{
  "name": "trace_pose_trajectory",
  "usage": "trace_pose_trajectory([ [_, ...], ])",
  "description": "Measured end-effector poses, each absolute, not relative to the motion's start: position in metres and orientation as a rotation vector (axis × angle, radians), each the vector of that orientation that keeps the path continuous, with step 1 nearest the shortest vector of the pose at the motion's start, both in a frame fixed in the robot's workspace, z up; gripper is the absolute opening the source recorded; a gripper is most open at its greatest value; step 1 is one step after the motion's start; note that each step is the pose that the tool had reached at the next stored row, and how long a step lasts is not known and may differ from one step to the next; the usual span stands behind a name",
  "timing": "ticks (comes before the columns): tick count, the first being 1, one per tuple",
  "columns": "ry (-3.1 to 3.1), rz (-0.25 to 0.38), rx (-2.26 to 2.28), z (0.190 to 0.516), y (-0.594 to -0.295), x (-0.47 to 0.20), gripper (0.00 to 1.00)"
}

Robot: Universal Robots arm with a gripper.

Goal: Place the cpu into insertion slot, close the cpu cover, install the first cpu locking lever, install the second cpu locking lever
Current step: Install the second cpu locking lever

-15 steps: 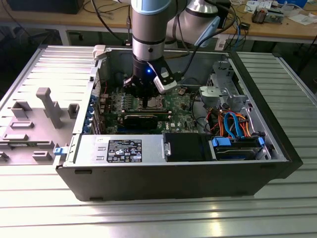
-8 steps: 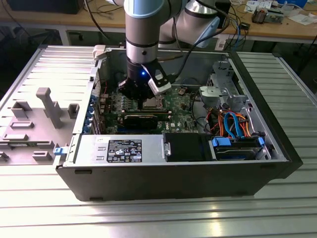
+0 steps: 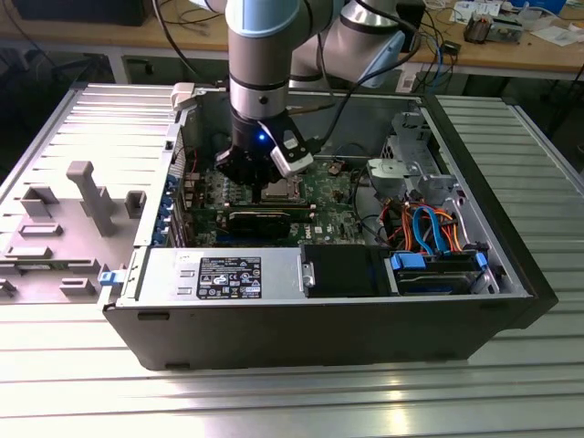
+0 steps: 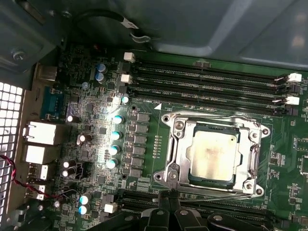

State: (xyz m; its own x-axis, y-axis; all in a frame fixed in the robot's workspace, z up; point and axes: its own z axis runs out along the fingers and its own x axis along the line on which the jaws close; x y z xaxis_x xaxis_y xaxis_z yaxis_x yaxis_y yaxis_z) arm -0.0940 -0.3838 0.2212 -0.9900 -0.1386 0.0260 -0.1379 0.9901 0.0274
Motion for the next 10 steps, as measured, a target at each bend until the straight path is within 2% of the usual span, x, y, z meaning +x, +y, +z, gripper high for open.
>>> trace_pose_trajectory([
  [6,-3.107,-0.088,0.217,0.2157,-0.3838,-0.0963,0.11],
  [10,-3.107,-0.094,0.217,0.2146,-0.3838,-0.0967,0.11],
])
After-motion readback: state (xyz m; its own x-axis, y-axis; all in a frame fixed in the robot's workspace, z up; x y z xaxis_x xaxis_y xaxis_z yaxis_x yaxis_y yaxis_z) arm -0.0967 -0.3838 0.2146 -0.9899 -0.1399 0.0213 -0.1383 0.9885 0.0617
